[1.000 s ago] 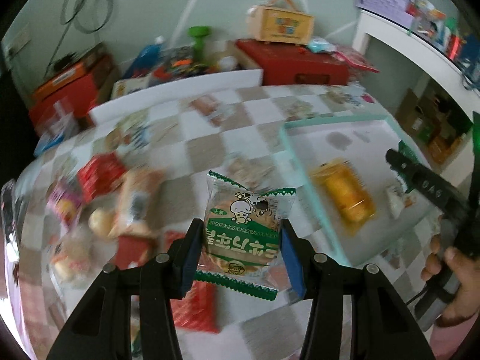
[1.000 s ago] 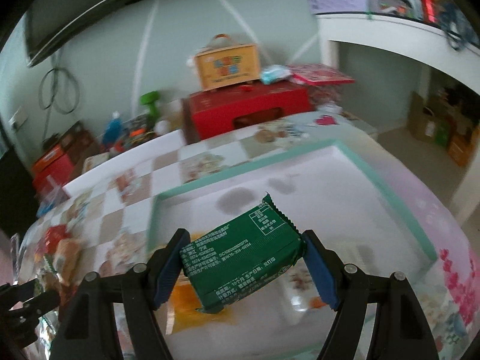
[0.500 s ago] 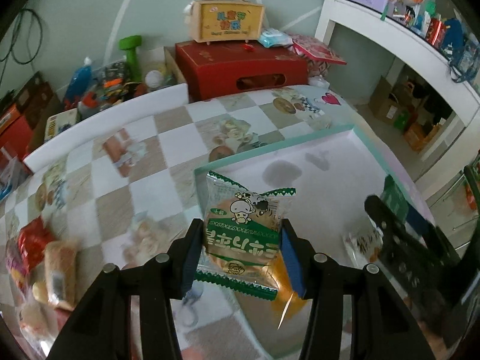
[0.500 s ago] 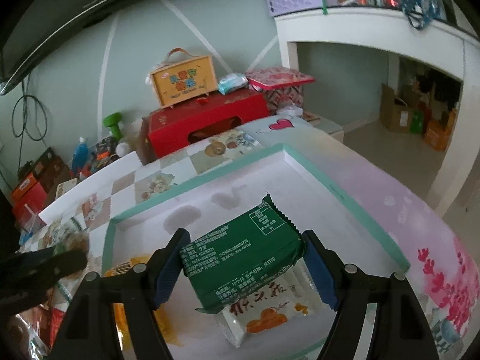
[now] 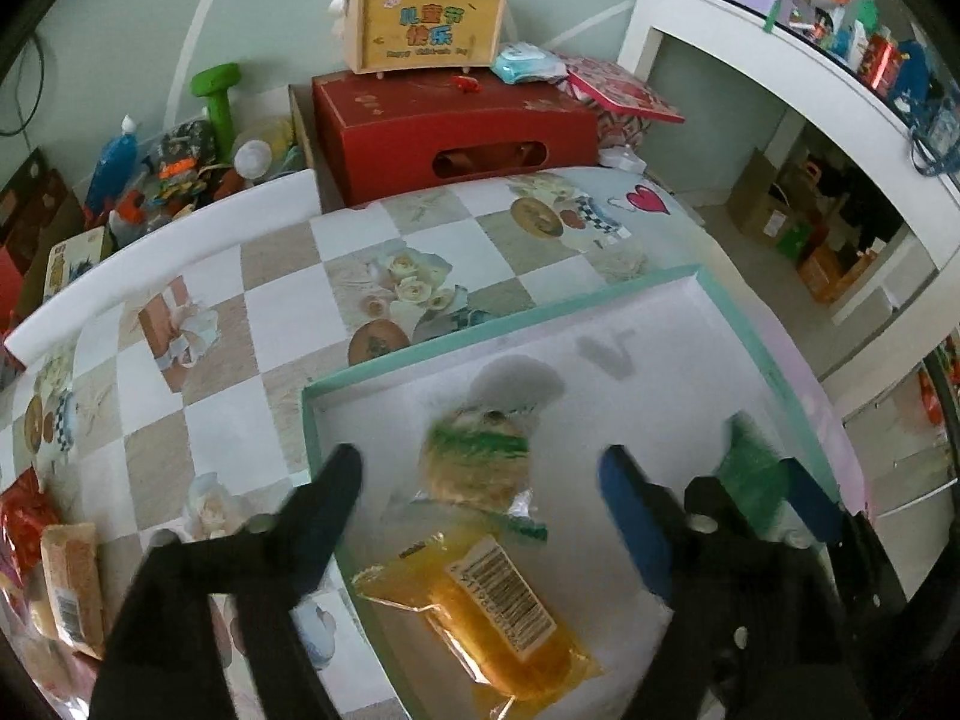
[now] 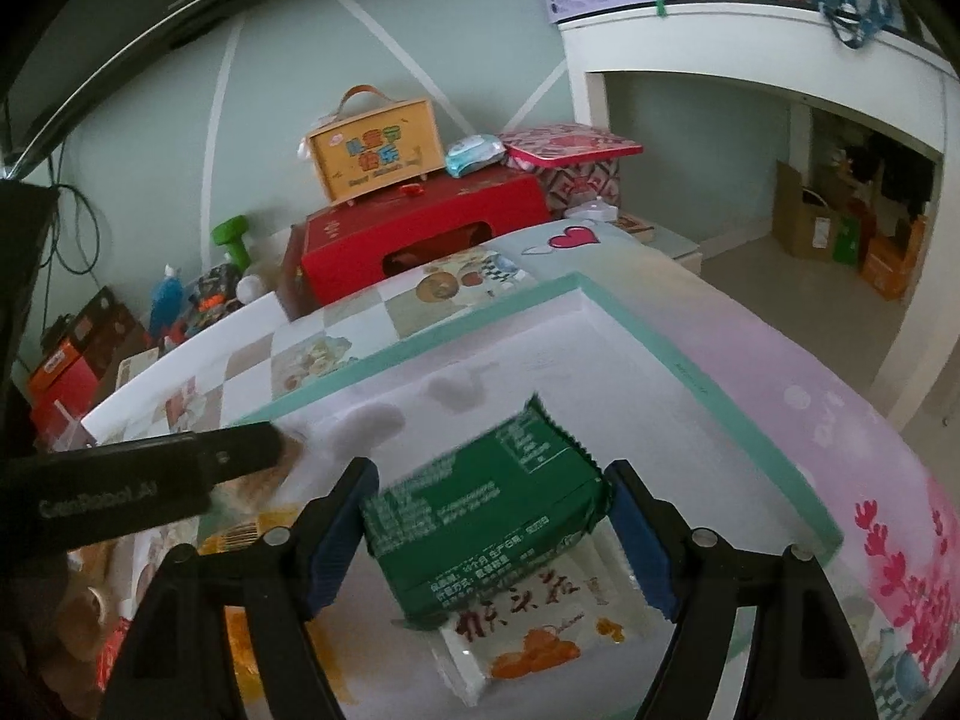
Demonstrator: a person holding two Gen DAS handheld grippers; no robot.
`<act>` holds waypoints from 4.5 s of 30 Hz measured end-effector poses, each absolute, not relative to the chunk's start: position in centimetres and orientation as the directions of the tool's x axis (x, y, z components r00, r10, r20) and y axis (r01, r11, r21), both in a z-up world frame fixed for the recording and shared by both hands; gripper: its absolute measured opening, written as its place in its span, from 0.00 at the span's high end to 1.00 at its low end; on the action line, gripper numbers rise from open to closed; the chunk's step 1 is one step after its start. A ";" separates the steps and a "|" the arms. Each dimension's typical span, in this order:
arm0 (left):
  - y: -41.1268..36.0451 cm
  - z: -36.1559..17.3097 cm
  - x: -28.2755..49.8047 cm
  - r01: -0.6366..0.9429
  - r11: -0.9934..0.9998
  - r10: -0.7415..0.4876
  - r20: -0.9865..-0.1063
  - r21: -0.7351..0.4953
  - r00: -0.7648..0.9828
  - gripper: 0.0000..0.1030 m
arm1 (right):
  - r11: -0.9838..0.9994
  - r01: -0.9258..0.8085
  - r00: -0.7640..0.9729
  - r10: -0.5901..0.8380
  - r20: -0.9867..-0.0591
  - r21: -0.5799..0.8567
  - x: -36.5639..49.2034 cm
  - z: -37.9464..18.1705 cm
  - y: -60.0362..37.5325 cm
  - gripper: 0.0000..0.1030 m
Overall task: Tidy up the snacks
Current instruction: 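Carry cookie and green box into the tray and open both tools, then move both tools back over the remaining snacks, then grasp the white-green snack bag with left tool while right tool grasps red packet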
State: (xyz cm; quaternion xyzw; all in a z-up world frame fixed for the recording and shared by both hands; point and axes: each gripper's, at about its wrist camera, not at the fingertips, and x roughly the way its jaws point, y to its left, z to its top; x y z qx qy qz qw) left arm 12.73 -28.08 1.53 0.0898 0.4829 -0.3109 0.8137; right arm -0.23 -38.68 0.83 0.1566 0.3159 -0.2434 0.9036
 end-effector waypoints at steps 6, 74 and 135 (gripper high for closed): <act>-26.8 1.7 12.7 0.568 0.810 -0.400 -0.846 -0.147 0.352 0.19 | 0.839 0.532 0.675 -0.340 -0.655 0.112 0.1 0.8 -38.3 0.20; 7.3 -1.6 7.6 -0.072 0.986 -0.104 -0.897 -0.149 0.431 0.02 | 0.988 0.153 0.580 -0.069 -0.812 0.025 6.9 -0.4 -18.0 0.00; 6.5 -5.9 4.4 0.027 0.993 -0.116 -0.948 -0.113 0.297 0.02 | 0.997 0.007 0.568 -0.064 -0.821 -0.073 8.0 -6.8 -9.8 0.20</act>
